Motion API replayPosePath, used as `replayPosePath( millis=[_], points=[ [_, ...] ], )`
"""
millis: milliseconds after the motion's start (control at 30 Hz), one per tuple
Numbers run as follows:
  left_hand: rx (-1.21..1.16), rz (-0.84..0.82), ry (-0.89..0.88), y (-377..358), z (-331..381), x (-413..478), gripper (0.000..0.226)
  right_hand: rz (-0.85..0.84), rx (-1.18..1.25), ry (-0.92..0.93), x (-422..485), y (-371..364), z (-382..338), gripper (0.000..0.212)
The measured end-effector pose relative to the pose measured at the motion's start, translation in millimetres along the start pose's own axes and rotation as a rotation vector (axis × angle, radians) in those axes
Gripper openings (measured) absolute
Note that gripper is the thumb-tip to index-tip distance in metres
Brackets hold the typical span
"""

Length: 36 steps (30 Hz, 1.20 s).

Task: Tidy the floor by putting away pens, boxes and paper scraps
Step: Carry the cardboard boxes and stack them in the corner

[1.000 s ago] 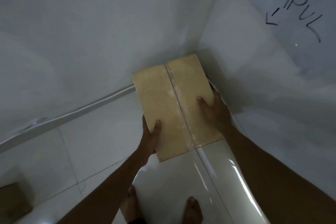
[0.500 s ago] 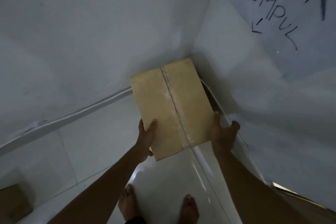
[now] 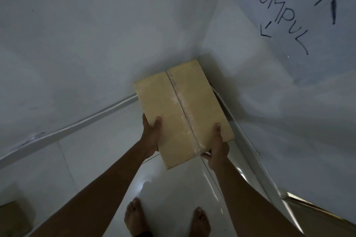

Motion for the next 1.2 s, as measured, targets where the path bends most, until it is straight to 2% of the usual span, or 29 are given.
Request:
replayPosePath(
  millis=[133,367,533,1200],
  points=[
    [0.011,-0.016,0.027,-10.8,11.0,4.9,0.049,-0.033,0.003,0.014,6.3,-4.1,-18.0,0.092],
    [0.008,-0.044,0.04,-29.0,24.5,14.8,0.054,-0.077,-0.026,0.058,15.0,-9.5,-43.1,0.107],
    [0.001,-0.05,0.055,-36.3,27.7,19.1,0.058,-0.082,-0.038,0.069,22.0,-7.7,-55.2,0.096],
    [0.033,0.016,0.072,-43.7,37.1,27.5,0.064,-0.101,-0.078,0.045,23.7,-11.5,-72.0,0.086]
  ],
)
Point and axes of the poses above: each hand's wrist, its own x-axis towards the middle knuckle, its own y-axis out of the back of the hand, z = x × y, the point moved 2 cm from there along x, towards the middle knuckle, and after that the axes turned 3 degrees about y, right-handed, at the moved point
